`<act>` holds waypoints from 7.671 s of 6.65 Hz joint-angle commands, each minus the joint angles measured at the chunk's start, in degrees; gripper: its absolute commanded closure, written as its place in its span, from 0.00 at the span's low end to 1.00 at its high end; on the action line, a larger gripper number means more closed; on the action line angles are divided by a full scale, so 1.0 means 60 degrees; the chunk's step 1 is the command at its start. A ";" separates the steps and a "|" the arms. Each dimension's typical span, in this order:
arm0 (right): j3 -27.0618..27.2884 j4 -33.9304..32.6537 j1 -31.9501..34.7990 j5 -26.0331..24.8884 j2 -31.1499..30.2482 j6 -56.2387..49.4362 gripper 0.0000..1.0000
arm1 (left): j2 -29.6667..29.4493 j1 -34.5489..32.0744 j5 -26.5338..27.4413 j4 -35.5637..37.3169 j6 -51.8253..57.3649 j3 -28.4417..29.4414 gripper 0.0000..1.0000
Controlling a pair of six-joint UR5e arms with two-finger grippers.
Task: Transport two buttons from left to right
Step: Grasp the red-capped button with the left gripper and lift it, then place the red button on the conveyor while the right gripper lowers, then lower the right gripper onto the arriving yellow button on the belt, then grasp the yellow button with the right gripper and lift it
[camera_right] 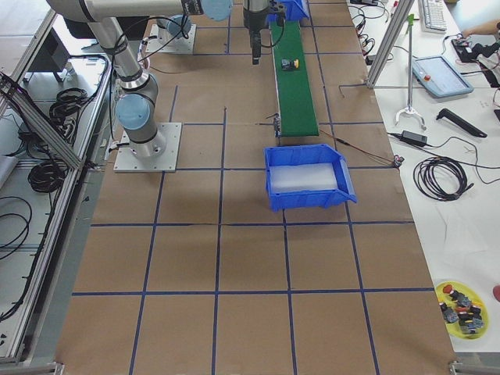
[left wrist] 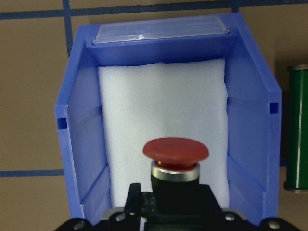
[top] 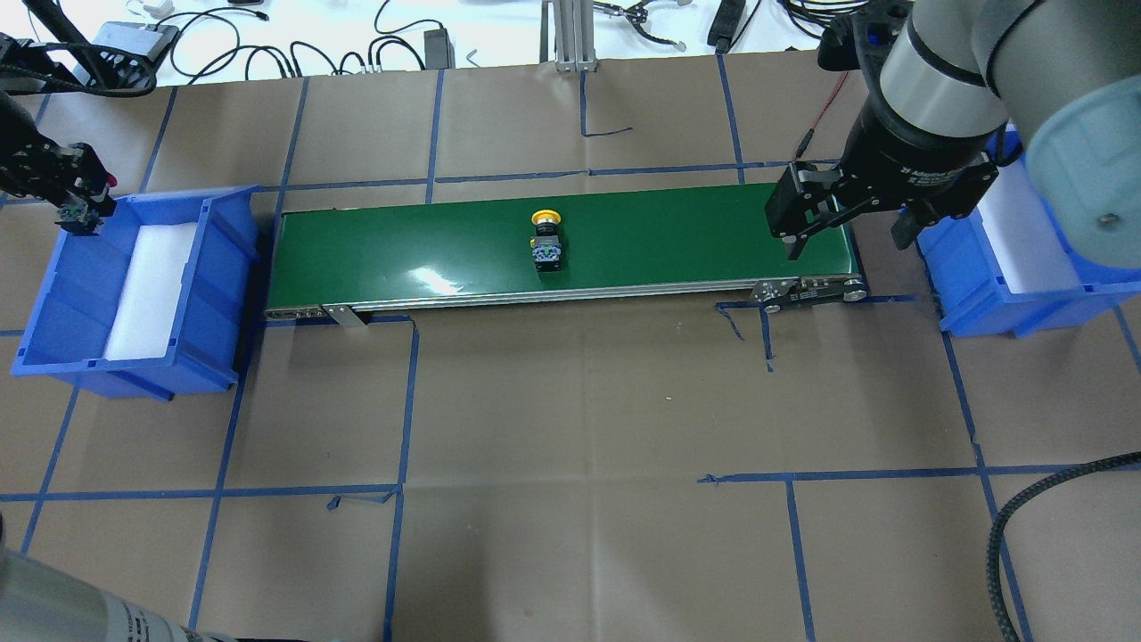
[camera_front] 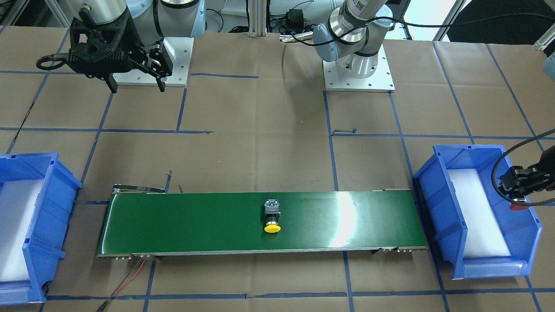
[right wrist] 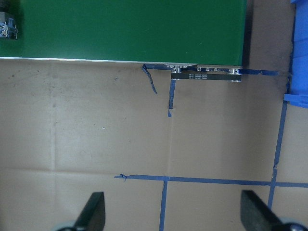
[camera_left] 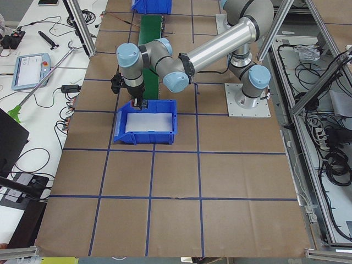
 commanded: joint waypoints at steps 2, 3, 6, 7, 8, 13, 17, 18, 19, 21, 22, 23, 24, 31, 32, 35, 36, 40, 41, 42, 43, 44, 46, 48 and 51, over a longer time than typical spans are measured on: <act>0.0000 0.0000 0.0000 0.0000 0.0014 0.0000 0.00 | 0.0367 -0.1406 0.0048 -0.0096 -0.1246 -0.0171 1.00; 0.0000 0.0000 0.0000 0.0000 0.0014 0.0000 0.00 | 0.0470 -0.1845 0.0049 -0.0111 -0.1772 -0.0229 1.00; 0.0000 0.0000 0.0000 0.0000 0.0014 0.0000 0.00 | 0.0398 -0.2932 0.0151 0.0005 -0.2875 -0.0535 1.00; 0.0000 0.0000 0.0000 0.0000 0.0000 0.0000 0.00 | 0.0368 -0.2934 0.0137 0.0108 -0.2948 -0.0958 1.00; 0.0000 0.0000 0.0000 0.0000 0.0014 0.0000 0.00 | 0.0310 -0.2934 0.0137 0.0747 -0.2891 -0.1368 1.00; 0.0000 0.0015 -0.0014 0.0000 0.0014 0.0000 0.00 | -0.0465 -0.2934 0.0049 0.3477 -0.3065 -0.2661 1.00; 0.0132 -0.0015 -0.0058 0.0000 0.0014 0.0000 0.00 | -0.0438 -0.2934 0.0034 0.3478 -0.3183 -0.2909 0.83; 0.0132 -0.0029 -0.0073 0.0000 0.0014 0.0000 0.00 | -0.0409 -0.2934 0.0005 0.3492 -0.3430 -0.2925 0.39; 0.0132 -0.0029 -0.0131 0.0000 0.0014 -0.0014 0.00 | -0.0408 -0.2948 0.0005 0.3637 -0.3534 -0.2925 0.04; 0.0146 -0.0174 -0.0132 0.0000 0.0087 -0.0015 0.00 | -0.0249 -0.2934 0.0005 0.3639 -0.3535 -0.2664 0.00; 0.0147 -0.0393 -0.0132 0.0000 0.0204 0.0000 0.00 | 0.0014 -0.2977 0.0048 0.3581 -0.3535 -0.2560 0.00; 0.0147 -0.0787 -0.0132 0.0000 0.0756 0.0000 0.00 | 0.0423 -0.2992 0.0078 0.3218 -0.3520 -0.2515 0.00; 0.0132 -0.1197 -0.0103 0.0000 0.1225 0.0000 0.00 | 0.0963 -0.2992 0.0078 0.2489 -0.3520 -0.2515 0.00; -0.0072 -0.3373 -0.0498 0.0366 0.3229 0.0700 0.01 | 0.2418 -0.4661 0.0136 -0.1297 -0.5453 -0.1226 0.00; -0.0146 -0.4979 -0.0498 0.0337 0.3730 0.0718 0.01 | 0.2448 -0.4677 0.0137 -0.1385 -0.5454 -0.1182 0.00; -0.0073 -0.5391 -0.0454 0.0908 0.4246 0.0864 0.00 | 0.2580 -0.4677 0.0107 -0.1386 -0.5439 -0.1270 0.00; -0.0059 -0.5376 -0.0454 0.0894 0.4523 0.0864 0.00 | 0.2609 -0.4677 0.0093 -0.1342 -0.5395 -0.1299 0.00; 0.0029 -0.5376 -0.0424 0.0879 0.4979 0.0850 0.00 | 0.2639 -0.4648 0.0122 -0.1298 -0.5336 -0.1314 0.00; 0.0058 -0.5347 -0.0425 0.0850 0.5096 0.0835 0.01 | 0.2653 -0.4648 0.0122 -0.1298 -0.5351 -0.1314 0.00; 0.0189 -0.5347 -0.0425 0.0777 0.5199 0.0806 0.02 | 0.2653 -0.4648 0.0122 -0.1298 -0.5351 -0.1314 0.00; 0.0292 -0.5332 -0.0425 0.0762 0.5243 0.0733 0.37 | 0.2653 -0.4662 0.0122 -0.1298 -0.5337 -0.1314 0.00; 0.0177 -0.5114 -0.0439 0.0776 0.5229 0.0703 0.92 | 0.2653 -0.4662 0.0122 -0.1298 -0.5351 -0.1314 0.00; -0.0130 -0.4835 -0.0556 0.0544 0.5098 0.0353 0.94 | 0.2653 -0.4662 0.0107 -0.1298 -0.5351 -0.1314 0.00; -0.0685 -0.4252 -0.0673 -0.0101 0.4996 0.0162 0.94 | 0.2653 -0.4662 0.0107 -0.1298 -0.5351 -0.1314 0.00; -0.2308 -0.1956 -0.3081 -0.0001 0.4073 -0.2738 0.94 | 0.2653 -0.4662 0.0122 -0.1298 -0.5351 -0.1314 0.00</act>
